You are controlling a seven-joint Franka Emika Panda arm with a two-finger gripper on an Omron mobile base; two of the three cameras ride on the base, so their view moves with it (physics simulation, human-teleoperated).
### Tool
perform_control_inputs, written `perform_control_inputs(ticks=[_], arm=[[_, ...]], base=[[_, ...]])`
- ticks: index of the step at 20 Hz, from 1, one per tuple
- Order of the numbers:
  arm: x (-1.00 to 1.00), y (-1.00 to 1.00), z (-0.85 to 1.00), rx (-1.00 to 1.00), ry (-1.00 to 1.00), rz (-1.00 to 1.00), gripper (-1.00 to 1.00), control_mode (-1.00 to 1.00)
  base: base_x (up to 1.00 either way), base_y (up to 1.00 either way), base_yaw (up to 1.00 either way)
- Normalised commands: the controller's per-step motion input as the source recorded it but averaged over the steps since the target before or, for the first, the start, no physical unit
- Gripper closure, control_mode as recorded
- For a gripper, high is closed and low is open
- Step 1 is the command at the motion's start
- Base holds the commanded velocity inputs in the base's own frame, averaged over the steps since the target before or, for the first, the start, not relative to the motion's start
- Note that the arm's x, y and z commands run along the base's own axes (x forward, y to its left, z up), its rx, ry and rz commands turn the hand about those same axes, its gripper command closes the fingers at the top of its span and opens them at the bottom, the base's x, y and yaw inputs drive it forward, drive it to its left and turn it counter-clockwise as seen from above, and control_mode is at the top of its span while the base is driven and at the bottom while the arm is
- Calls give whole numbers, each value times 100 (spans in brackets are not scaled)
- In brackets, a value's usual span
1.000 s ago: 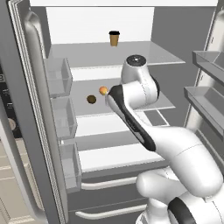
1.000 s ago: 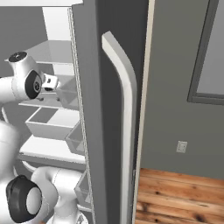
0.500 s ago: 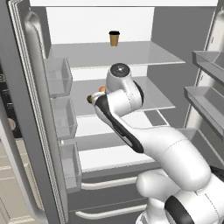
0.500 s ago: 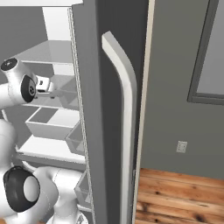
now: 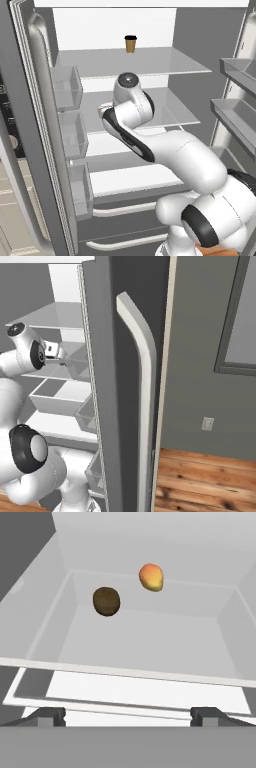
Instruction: Pick the kiwi and mango from the fridge and place them on the plate next to the blender to make a fruit smoothie.
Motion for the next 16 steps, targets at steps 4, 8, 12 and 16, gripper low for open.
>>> perform_control_inputs(ticks=[4,8,12,16], arm=[[16,10,-23,0,0,1,-100,-100],[0,0,-9,0,0,1,-100,-100],[9,0,0,0,-2,0,-100,-100],[17,4,-5,0,-3,0,-100,-100]], base=[[0,0,0],[0,0,0],[0,0,0],[0,0,0]])
